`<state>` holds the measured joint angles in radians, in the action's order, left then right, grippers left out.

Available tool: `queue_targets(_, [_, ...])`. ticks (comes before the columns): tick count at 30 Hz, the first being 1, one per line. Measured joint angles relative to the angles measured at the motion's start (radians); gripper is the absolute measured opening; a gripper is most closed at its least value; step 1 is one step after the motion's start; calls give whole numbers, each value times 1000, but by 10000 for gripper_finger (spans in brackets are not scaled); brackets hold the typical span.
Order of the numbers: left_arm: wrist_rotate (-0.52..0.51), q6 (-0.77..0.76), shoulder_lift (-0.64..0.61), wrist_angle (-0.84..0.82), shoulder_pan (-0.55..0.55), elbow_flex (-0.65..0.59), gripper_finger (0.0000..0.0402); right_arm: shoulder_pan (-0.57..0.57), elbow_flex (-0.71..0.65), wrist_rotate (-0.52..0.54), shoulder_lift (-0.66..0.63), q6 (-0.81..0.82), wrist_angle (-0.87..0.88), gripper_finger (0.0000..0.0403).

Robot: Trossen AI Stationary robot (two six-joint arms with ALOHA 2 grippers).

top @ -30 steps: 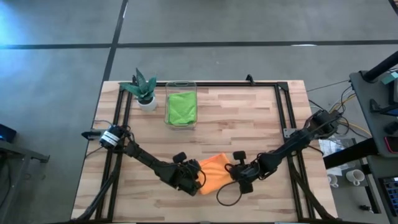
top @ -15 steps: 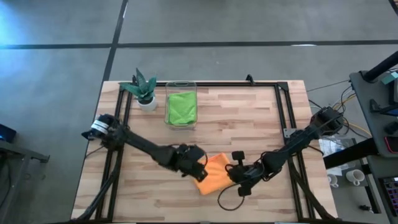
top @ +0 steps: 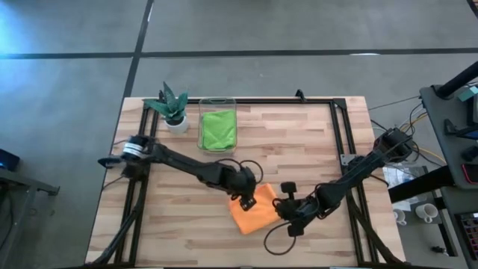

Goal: Fold microfiber towels
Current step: Stack the orange microfiber cloth on top on the green microfiber cloth into the bin

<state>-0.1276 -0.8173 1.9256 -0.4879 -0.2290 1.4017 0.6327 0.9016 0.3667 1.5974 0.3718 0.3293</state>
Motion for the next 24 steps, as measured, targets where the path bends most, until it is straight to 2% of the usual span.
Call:
queue_targets(6, [64, 93, 143, -85, 20, 137, 240, 0, 0, -4, 1, 21, 16, 9])
queue_targets(12, [72, 121, 250, -212, 42, 258, 240, 0, 0, -7, -2, 22, 36, 9])
queue_targets(19, [122, 131, 283, -227, 41, 273, 239, 4, 1, -31, -2, 21, 38, 9])
queue_targets(24, [106, 150, 302, -229, 8, 270, 216, 4, 1, -30, -2, 13, 39, 9])
